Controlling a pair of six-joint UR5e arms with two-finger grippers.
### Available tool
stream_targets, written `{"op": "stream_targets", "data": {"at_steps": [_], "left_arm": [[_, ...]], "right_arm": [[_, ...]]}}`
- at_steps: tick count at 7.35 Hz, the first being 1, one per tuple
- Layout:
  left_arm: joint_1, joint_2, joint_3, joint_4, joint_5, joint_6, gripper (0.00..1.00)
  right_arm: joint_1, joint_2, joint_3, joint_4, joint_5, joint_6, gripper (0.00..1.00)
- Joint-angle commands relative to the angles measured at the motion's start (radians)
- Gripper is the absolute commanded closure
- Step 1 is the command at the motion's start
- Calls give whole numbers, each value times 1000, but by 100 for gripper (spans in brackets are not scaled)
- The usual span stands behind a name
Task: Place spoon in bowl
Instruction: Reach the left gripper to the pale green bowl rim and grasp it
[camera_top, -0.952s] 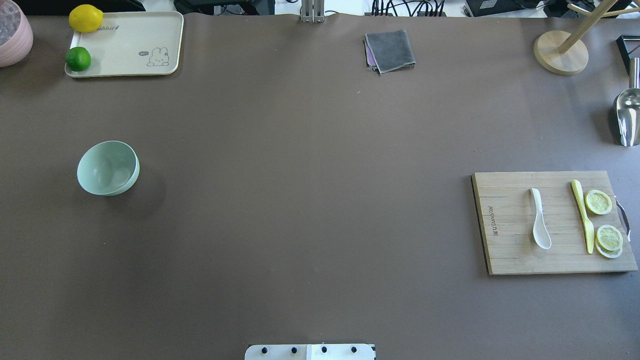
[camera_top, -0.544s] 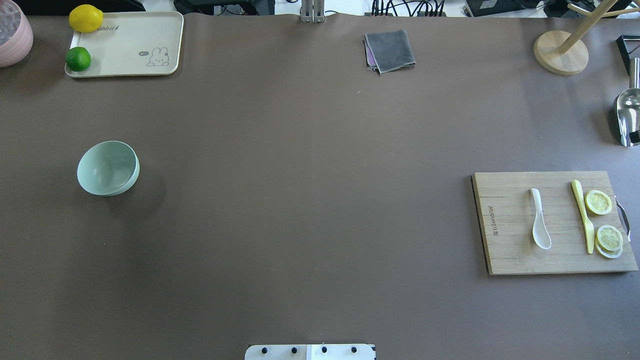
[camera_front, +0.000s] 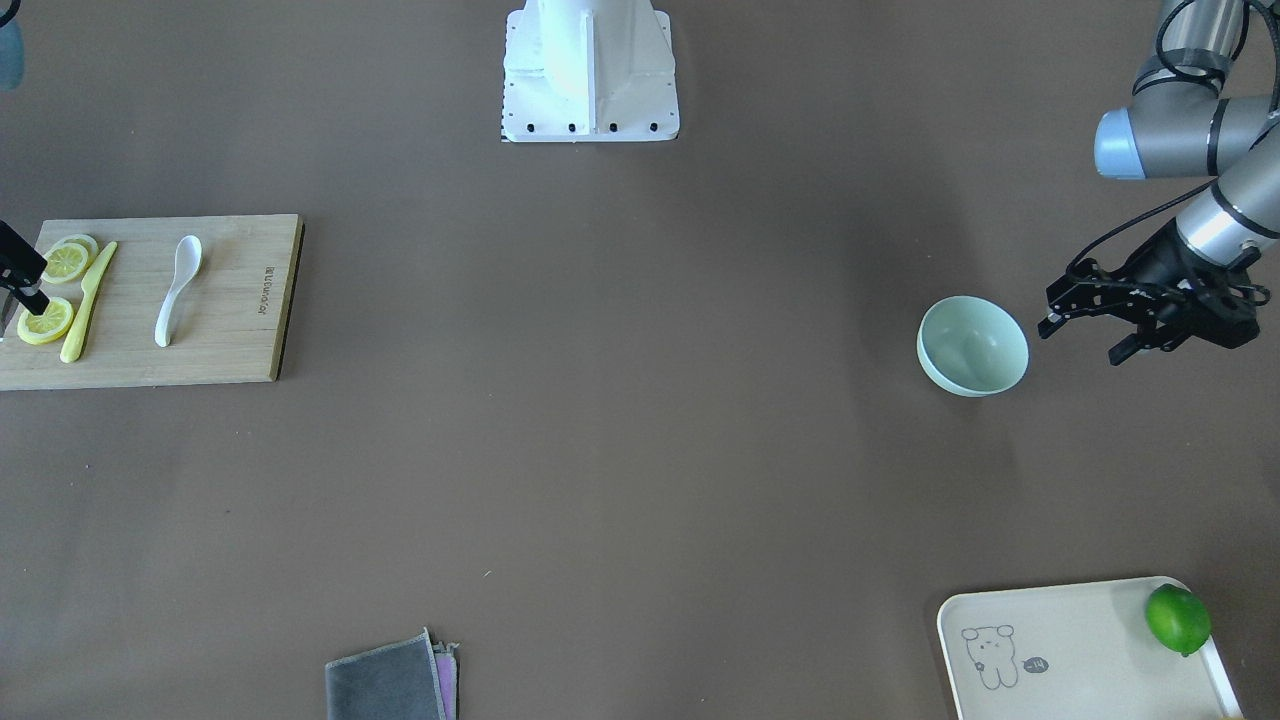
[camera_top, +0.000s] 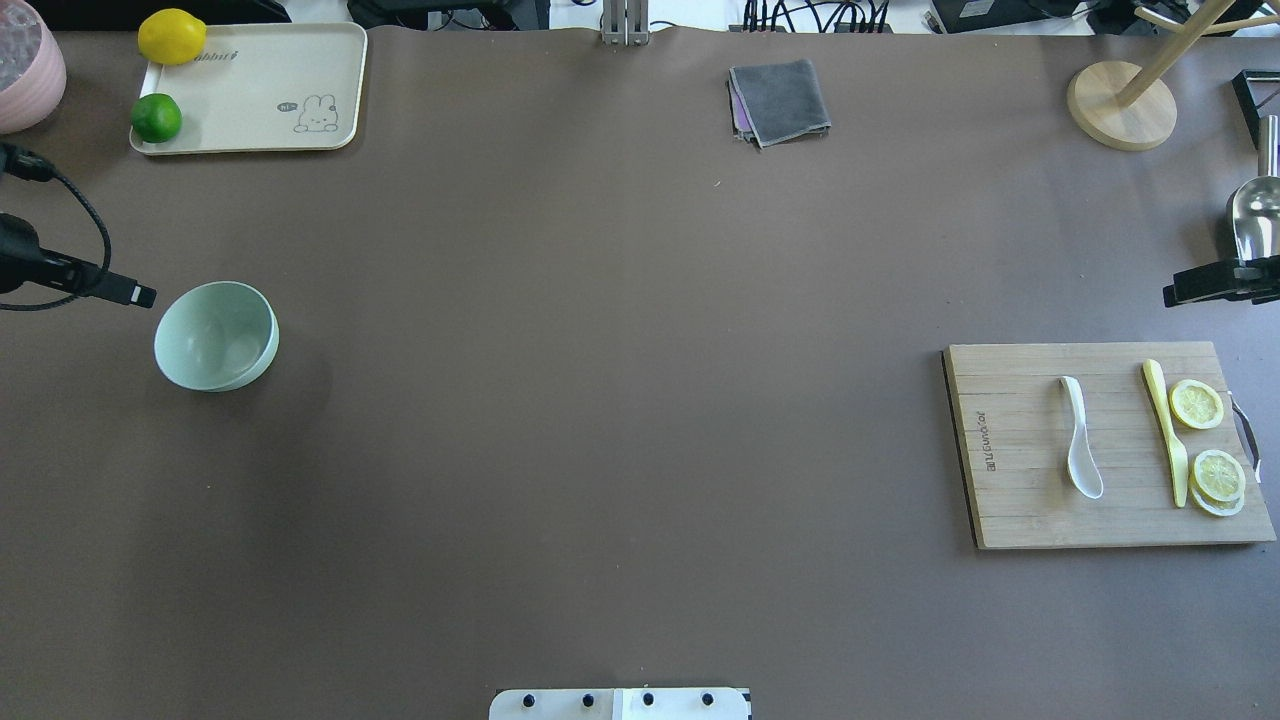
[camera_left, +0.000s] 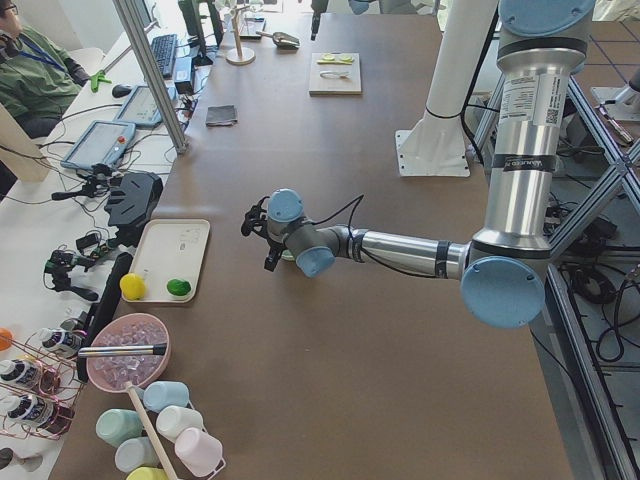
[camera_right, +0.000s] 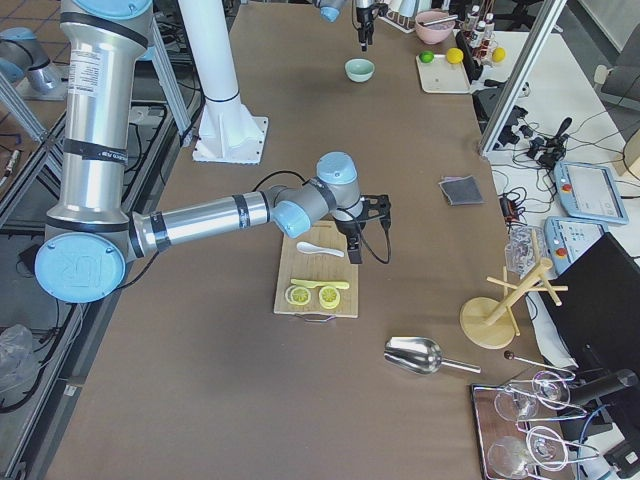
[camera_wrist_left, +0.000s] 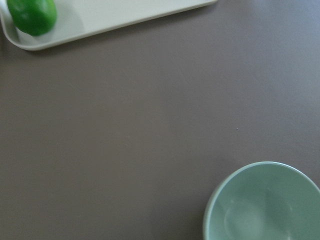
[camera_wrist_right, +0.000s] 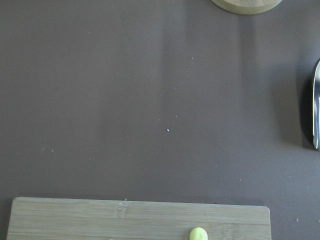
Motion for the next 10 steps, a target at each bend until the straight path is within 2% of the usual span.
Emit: {"op": "stream_targets", "data": {"at_steps": [1,2,3,6,7,9,10], "left_arm": [[46,-3,65,-80,38,-27,65],[54,-3,70,-88,38,-27,89],[56,-3,67,-88,38,-27,100],[54,-45,29,-78,25,-81,100],[56,-90,12,-71,27,-154,100],[149,-231,4,-52,44,-373,100],[196,-305,-25,27,97,-436,100]], "right_arm": [[-8,-2,2,3,-4,7,0],[-8,-2,2,3,-4,7,0],[-8,-2,3,3,-4,7,0],[-8,-2,3,3,-4,7,0],[-8,-2,5,3,-4,7,0],[-8,-1,5,3,-4,7,0],[-8,-1,5,3,-4,7,0]]}}
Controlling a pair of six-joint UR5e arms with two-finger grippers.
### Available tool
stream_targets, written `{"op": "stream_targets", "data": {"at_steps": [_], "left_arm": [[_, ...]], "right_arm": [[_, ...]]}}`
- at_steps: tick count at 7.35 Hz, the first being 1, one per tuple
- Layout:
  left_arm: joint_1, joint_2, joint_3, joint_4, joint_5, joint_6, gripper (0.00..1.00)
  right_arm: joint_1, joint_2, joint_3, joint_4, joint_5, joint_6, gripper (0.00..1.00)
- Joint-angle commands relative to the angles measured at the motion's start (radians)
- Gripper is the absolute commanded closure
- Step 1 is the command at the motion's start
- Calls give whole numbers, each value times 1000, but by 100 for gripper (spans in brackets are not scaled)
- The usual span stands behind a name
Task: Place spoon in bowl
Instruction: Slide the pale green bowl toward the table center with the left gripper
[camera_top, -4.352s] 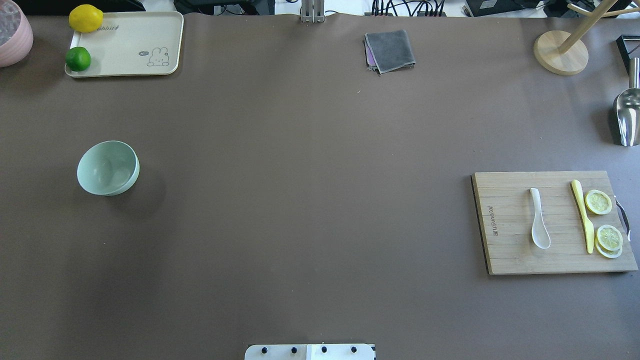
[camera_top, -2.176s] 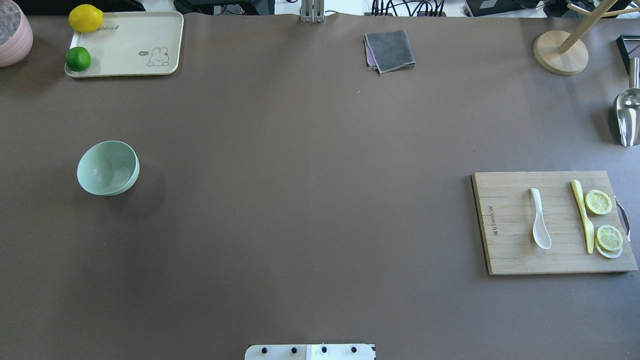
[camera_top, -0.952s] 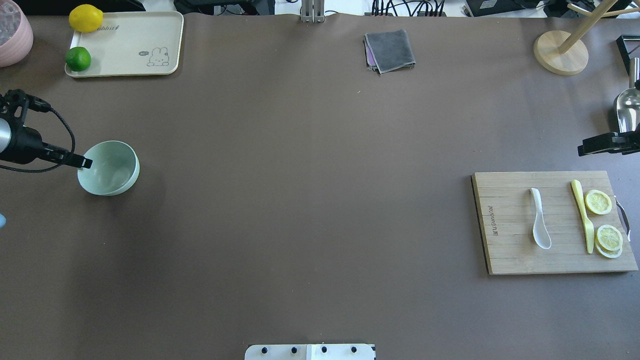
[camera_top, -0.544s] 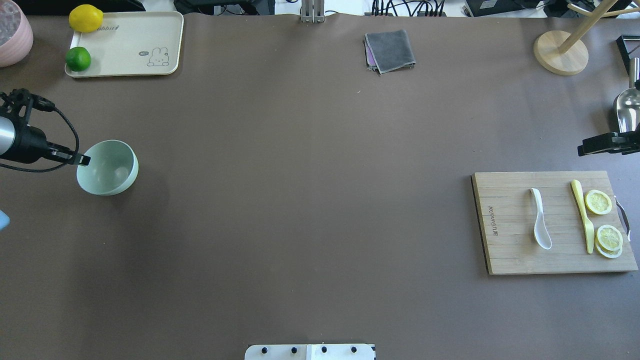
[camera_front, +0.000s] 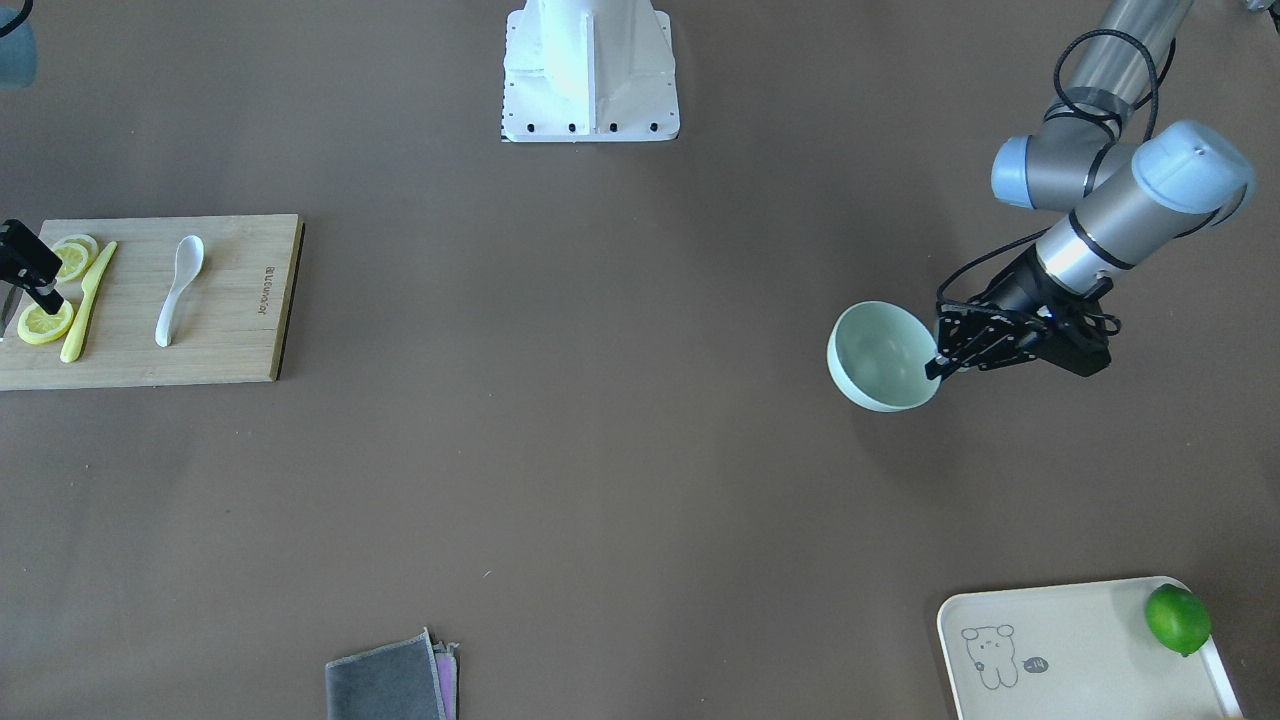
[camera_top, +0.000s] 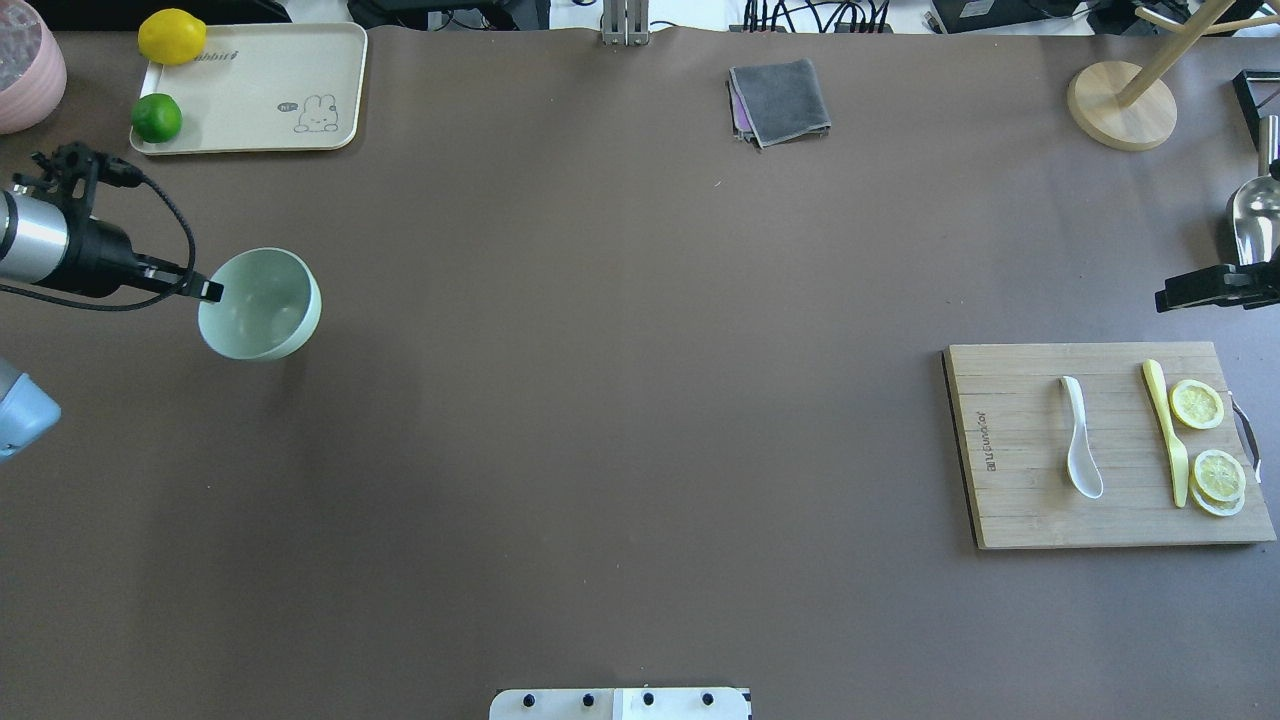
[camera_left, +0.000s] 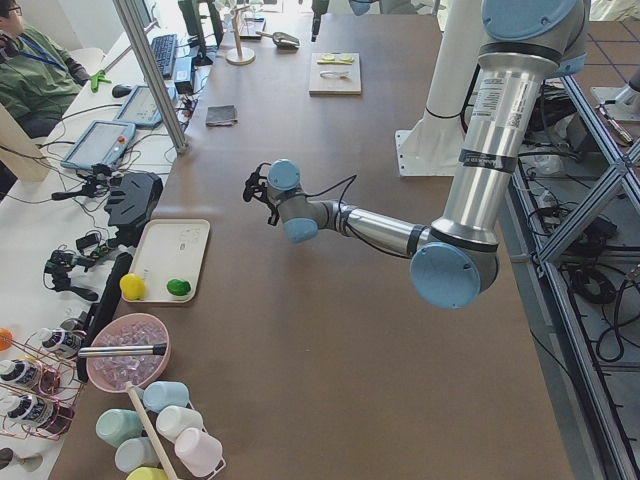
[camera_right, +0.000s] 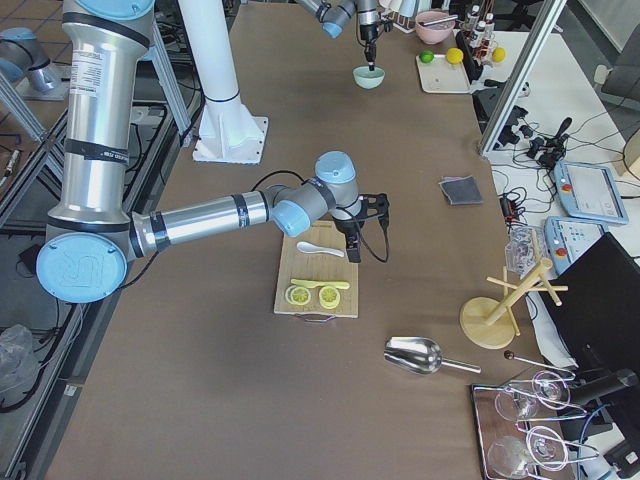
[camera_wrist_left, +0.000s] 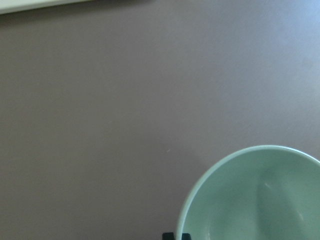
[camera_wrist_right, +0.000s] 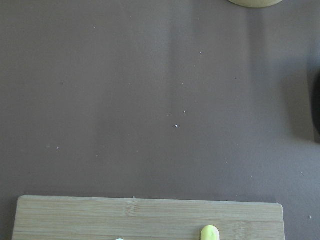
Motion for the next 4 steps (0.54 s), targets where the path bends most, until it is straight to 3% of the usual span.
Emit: {"op": "stream_targets", "data": {"at_steps": [1,2,4], "left_arm": [[135,-152,-87,217,124,-131,100],[209,-219,-123,359,201,-154,100],[362,-351,-93,484,379,-229,100]], "right_arm": [[0,1,0,0,-2,0,0],[0,2,-1,0,-2,0,0],[0,5,-1,0,-2,0,0]]}}
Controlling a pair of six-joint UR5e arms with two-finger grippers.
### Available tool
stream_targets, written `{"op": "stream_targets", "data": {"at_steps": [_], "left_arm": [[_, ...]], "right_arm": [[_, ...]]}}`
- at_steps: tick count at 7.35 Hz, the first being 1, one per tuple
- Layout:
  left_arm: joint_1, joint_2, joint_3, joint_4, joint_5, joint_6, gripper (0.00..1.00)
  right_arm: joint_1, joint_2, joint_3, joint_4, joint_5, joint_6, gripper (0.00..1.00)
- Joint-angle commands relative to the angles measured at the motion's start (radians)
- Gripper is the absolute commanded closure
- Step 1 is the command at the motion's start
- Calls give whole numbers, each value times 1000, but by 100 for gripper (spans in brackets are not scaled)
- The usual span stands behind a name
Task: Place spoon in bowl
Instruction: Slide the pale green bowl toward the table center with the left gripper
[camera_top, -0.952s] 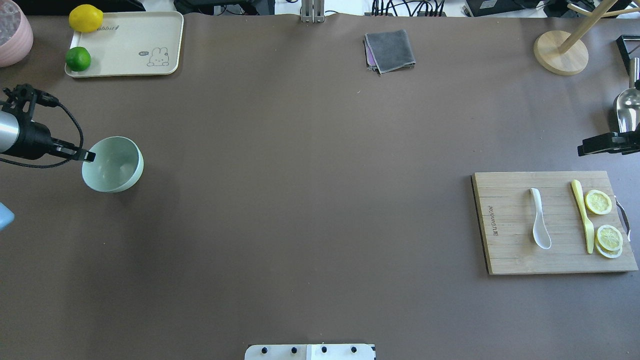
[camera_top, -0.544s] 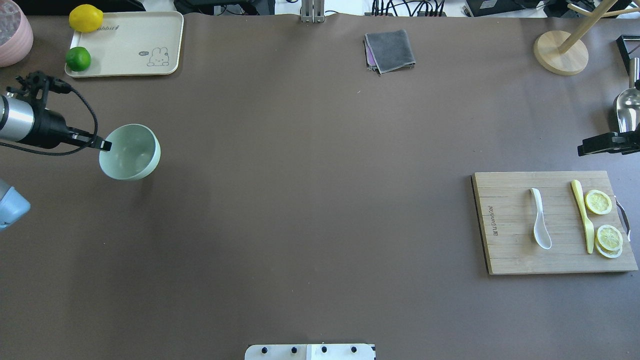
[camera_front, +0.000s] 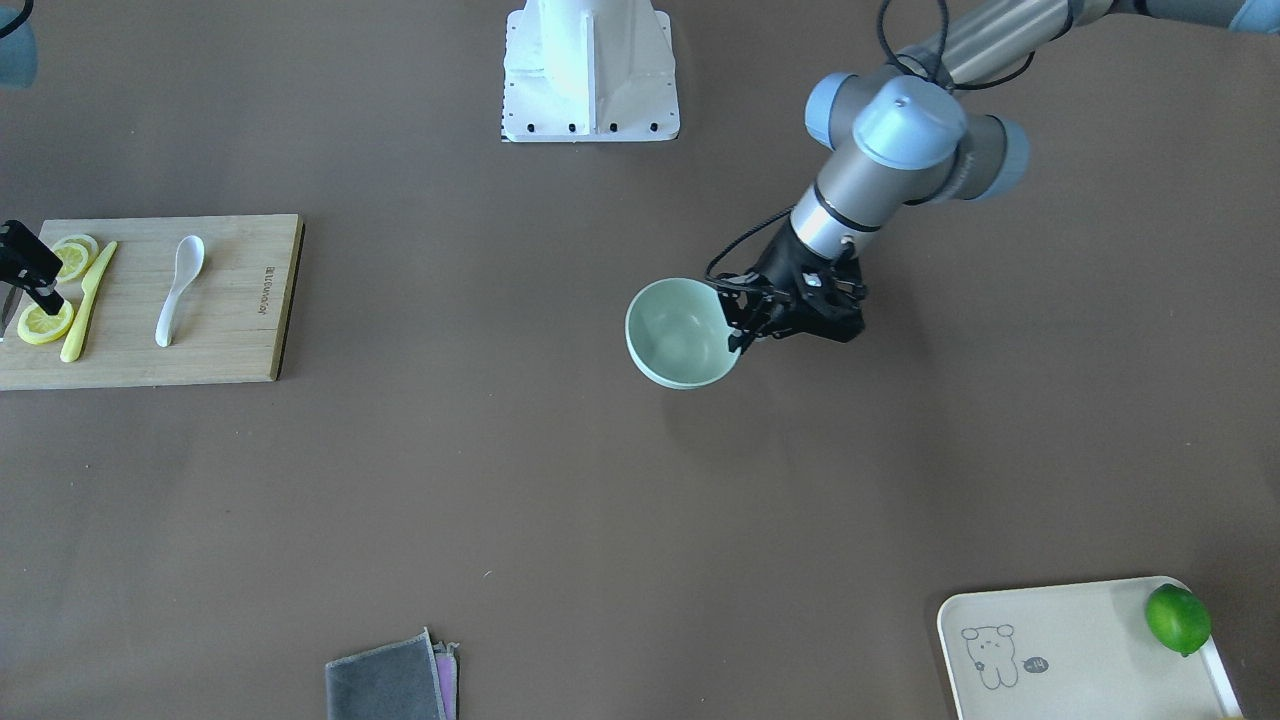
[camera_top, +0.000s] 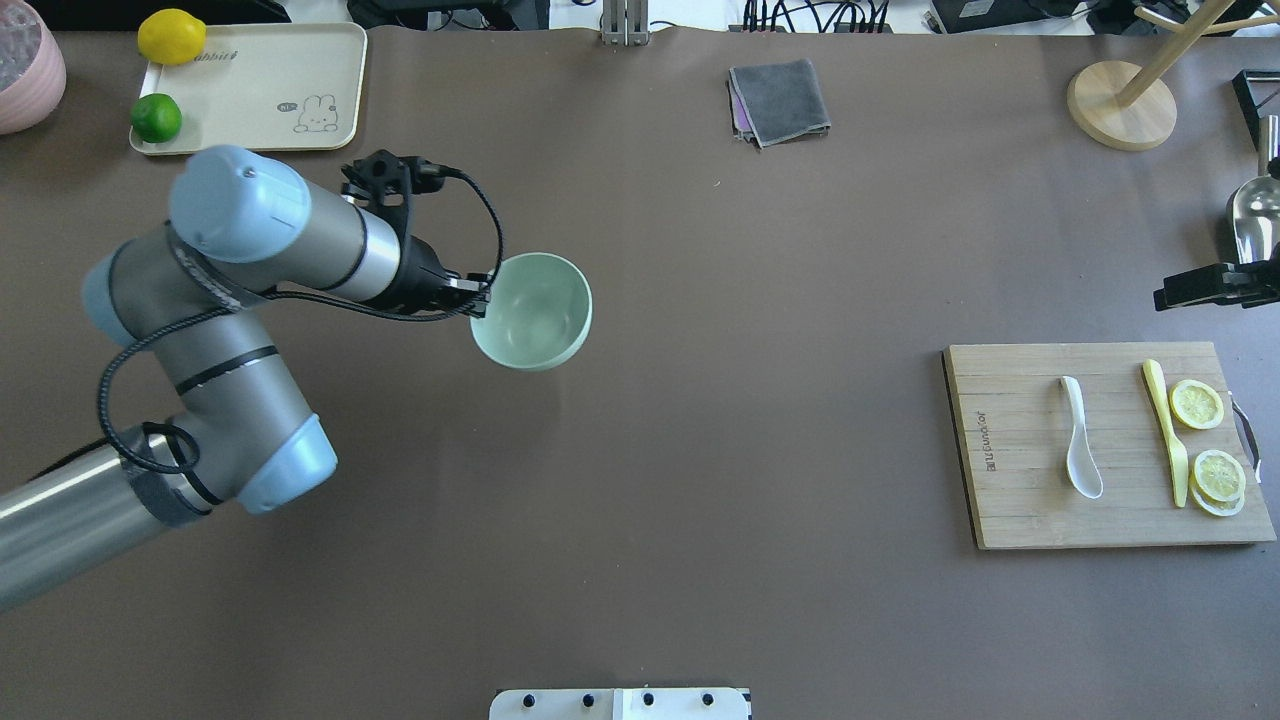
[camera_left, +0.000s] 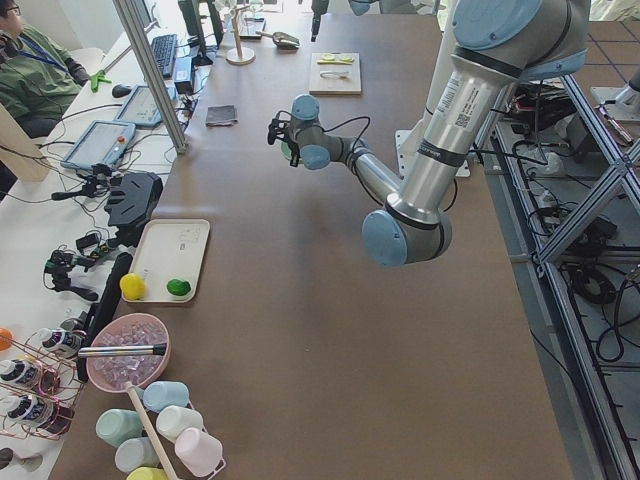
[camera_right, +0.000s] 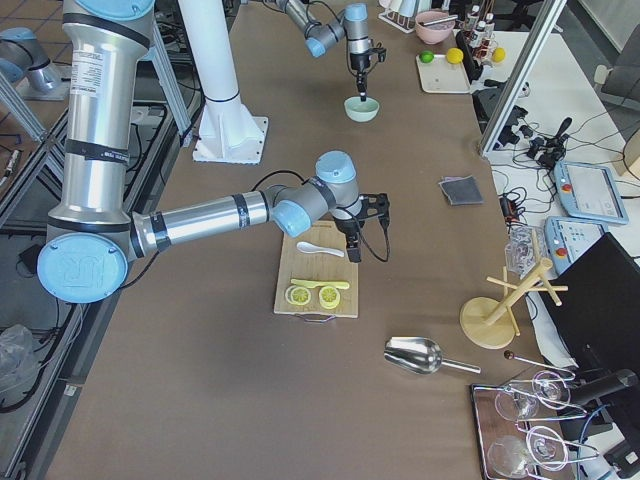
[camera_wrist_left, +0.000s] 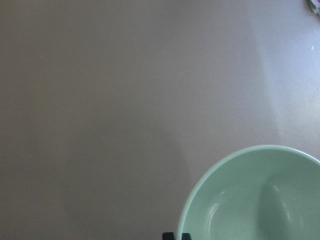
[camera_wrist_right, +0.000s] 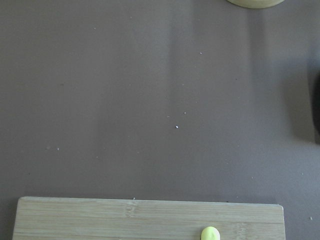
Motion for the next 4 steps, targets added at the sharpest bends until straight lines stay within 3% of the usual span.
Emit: {"op": "stream_targets", "data": {"at_steps": [1,3,4], "left_arm": [[109,-114,29,139,118,-43,100],[132,-112,37,141,152,-39,100],[132,-112,37,141,153,-38,75]], "right_arm": [[0,4,0,0,0,-1,0],[0,4,0,0,0,1,0],[0,5,1,0,0,1,0]]}}
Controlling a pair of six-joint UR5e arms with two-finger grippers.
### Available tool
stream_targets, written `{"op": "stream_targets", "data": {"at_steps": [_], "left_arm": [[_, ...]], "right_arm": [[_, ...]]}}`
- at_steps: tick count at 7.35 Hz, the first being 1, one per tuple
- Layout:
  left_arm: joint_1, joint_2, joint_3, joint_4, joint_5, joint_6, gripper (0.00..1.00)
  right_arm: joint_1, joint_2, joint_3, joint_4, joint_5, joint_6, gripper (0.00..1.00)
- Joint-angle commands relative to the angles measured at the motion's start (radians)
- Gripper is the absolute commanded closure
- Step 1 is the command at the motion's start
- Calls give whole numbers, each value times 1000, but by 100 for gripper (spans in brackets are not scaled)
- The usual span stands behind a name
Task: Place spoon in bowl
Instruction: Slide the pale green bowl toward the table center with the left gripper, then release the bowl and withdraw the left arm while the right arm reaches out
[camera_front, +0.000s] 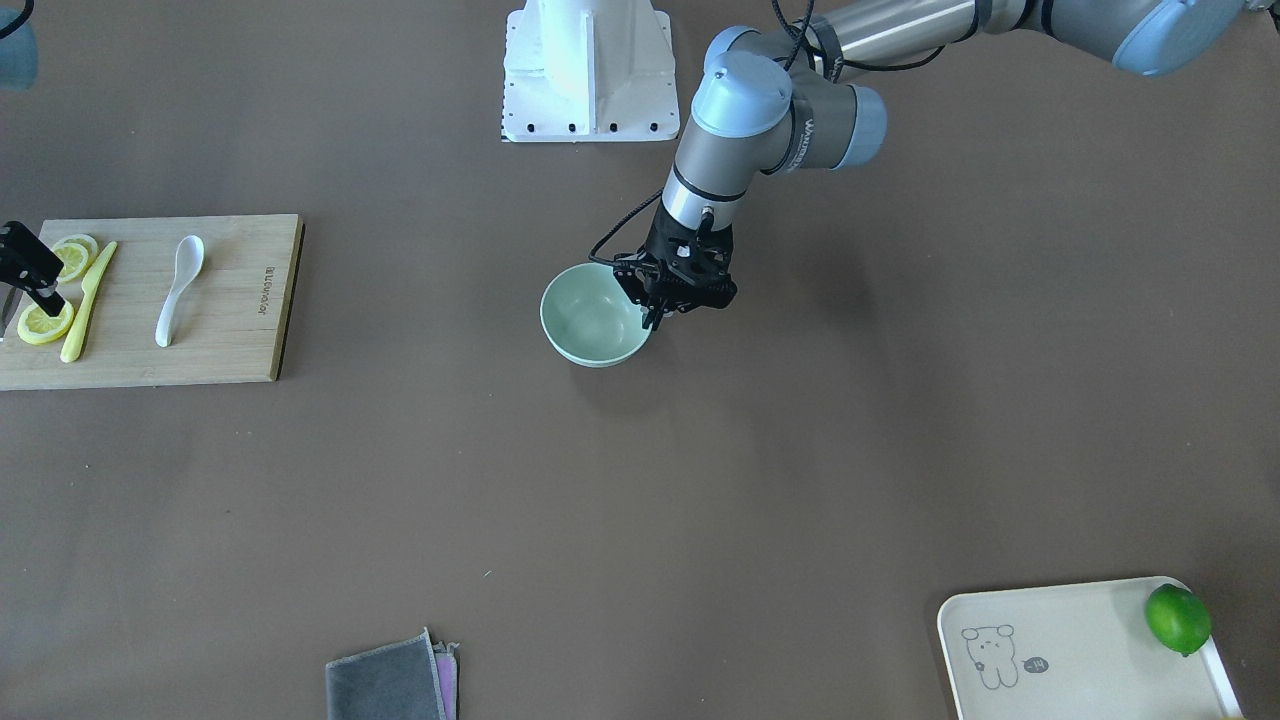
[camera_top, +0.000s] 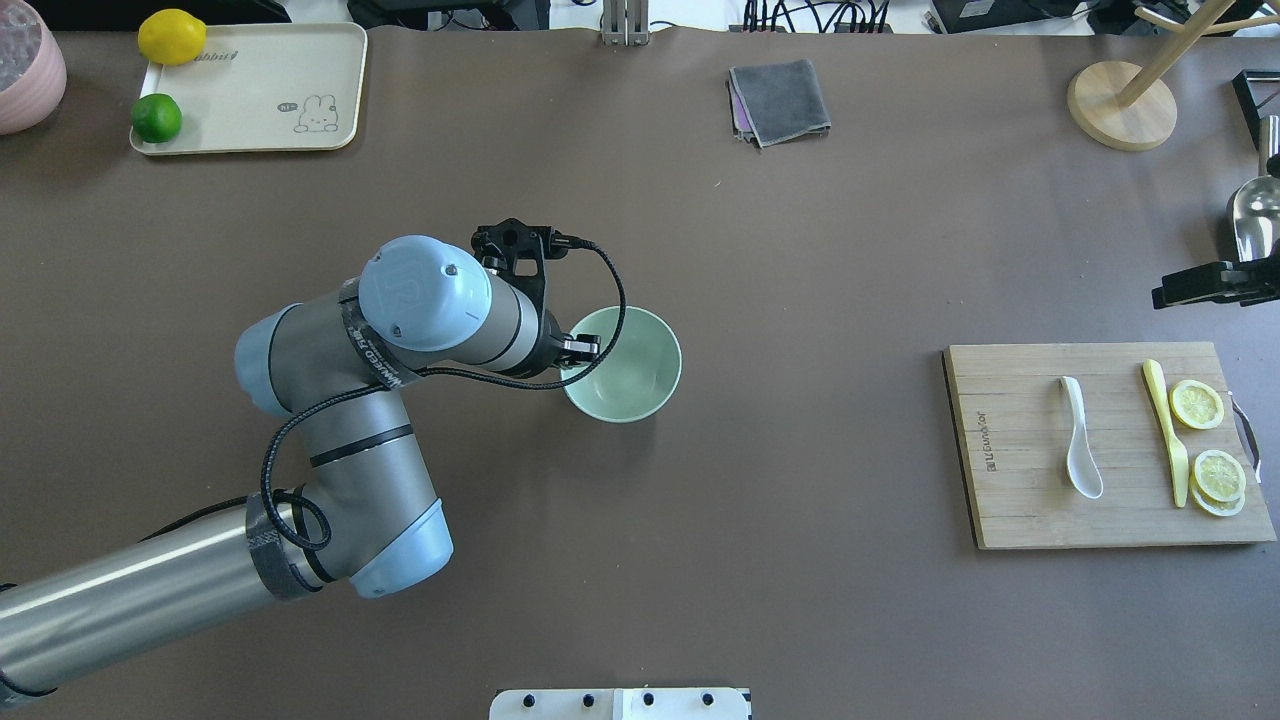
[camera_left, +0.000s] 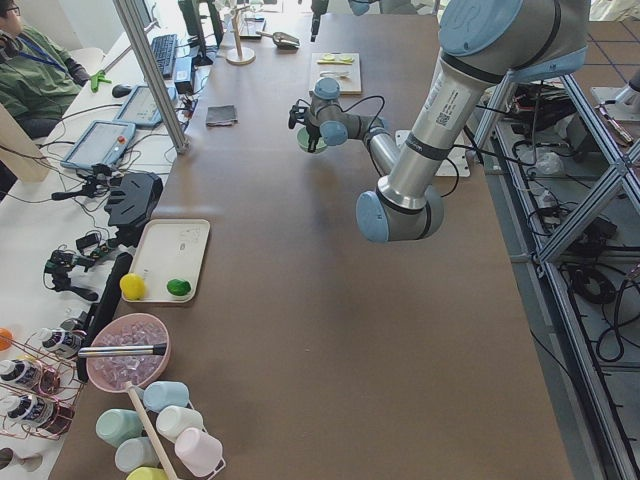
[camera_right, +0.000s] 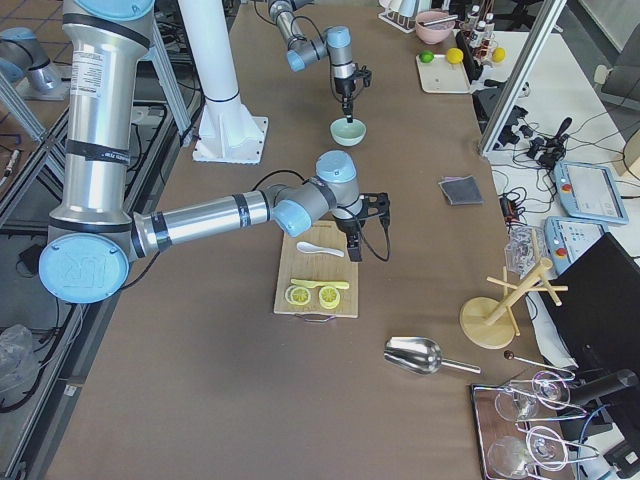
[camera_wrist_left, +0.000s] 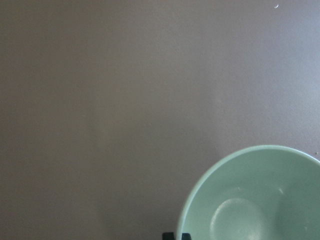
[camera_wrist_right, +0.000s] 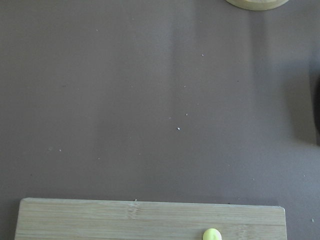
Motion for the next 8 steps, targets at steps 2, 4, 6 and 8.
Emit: {"op": "stream_targets", "data": {"at_steps": [2,4,6,8], "left_arm": [[5,-1,-27,2,11,2,2],[-113,83,-127,24,-106,102,2],[-414,280,-258,117,-394,379,2],[-665,471,-252,120,-548,806,2]], "right_arm": [[0,1,0,0,0,0,0],[-23,4,6,0,2,59,0],[-108,0,76,-5,-35,246,2],[-281,-41,103,-2,-215,365,2]]}}
